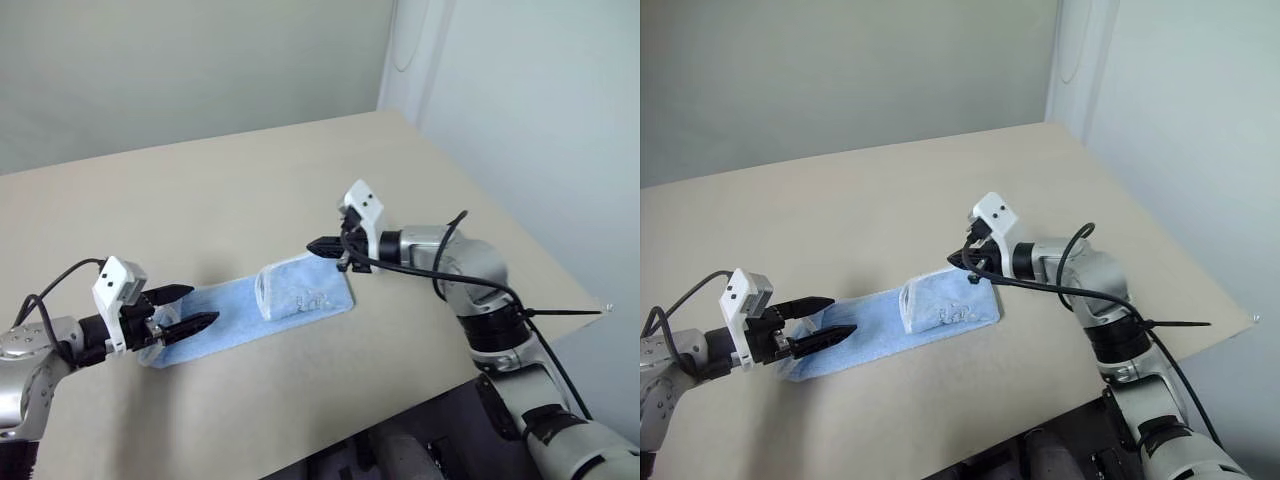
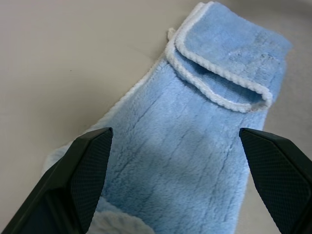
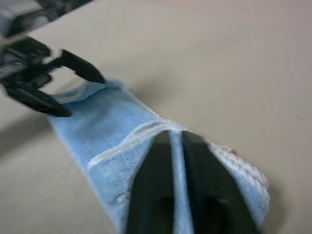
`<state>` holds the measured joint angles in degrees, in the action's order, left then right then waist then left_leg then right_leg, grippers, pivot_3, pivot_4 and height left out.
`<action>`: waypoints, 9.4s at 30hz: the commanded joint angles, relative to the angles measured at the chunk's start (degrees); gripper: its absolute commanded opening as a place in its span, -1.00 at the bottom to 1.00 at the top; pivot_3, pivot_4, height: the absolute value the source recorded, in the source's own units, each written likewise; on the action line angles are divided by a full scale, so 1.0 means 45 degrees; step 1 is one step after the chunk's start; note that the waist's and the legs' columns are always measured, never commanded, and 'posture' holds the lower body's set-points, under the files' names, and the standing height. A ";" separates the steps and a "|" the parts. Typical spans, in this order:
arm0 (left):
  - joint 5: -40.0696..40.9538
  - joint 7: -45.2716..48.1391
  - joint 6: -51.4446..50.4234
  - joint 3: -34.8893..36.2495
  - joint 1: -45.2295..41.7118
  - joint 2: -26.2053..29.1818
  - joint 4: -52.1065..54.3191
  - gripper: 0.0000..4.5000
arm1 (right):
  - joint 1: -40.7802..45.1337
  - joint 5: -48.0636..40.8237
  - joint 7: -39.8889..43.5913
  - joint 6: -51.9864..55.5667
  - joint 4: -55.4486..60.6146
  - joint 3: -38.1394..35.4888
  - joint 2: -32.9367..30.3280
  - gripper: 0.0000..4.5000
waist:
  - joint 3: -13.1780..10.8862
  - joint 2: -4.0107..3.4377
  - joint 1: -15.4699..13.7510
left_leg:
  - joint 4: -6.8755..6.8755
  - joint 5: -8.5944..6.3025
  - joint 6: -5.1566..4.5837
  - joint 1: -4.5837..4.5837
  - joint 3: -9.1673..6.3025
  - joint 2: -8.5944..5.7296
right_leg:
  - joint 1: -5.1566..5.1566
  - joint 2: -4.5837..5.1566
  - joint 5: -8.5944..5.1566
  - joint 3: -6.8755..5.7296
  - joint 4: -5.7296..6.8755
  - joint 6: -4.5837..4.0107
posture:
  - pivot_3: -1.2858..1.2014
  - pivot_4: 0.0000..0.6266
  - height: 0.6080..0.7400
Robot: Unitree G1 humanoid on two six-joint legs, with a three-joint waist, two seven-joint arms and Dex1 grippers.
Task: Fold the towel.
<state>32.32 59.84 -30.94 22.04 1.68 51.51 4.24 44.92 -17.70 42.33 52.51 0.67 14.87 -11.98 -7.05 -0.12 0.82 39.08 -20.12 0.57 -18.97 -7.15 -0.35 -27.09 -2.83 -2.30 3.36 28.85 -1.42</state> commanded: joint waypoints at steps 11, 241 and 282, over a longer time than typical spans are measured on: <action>0.1434 -0.0348 -0.0963 0.2647 0.0767 -0.0296 -0.0147 1.00 | -0.1056 0.2213 -0.0175 -0.3866 -0.4279 0.1868 0.0959 -0.98 | 0.0035 0.0018 0.0013 | -0.0017 -0.0041 0.0059 0.0030 -0.0010 0.0002 | 0.0046 0.0003 0.0001 0.0001 0.0014 0.0000 | 0.03 -0.52 1.00; 0.2447 -0.2145 -0.3376 -0.1970 -0.3978 -0.1971 0.1725 -0.99 | -0.2671 -0.0651 -0.2521 -0.1912 0.3097 -0.1477 -0.1205 -1.00 | -0.0065 -0.0040 -0.0251 | -0.0004 -0.0066 -0.0127 0.0150 0.0003 -0.0031 | 0.0257 0.0014 0.0079 0.0014 -0.0276 0.0200 | 0.03 -0.52 1.00; 0.5330 -0.3031 -0.6949 0.2721 -0.1796 -0.1397 -0.0176 0.85 | -0.2681 -0.0242 -0.2322 -0.2340 0.2687 -0.1046 -0.0963 -1.00 | -0.0063 -0.0041 -0.0134 | -0.0017 -0.0087 -0.0088 0.0150 0.0011 -0.0019 | 0.0190 0.0009 0.0070 0.0013 -0.0190 0.0178 | 0.03 -0.52 1.00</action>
<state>53.60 46.74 -59.80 30.79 -6.44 43.82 3.48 31.94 -18.76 31.25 43.48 11.89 10.11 -16.53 -7.33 -0.30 0.21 39.00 -20.51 0.18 -18.30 -7.10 -0.44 -26.27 -2.79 -1.98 3.42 28.04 -0.64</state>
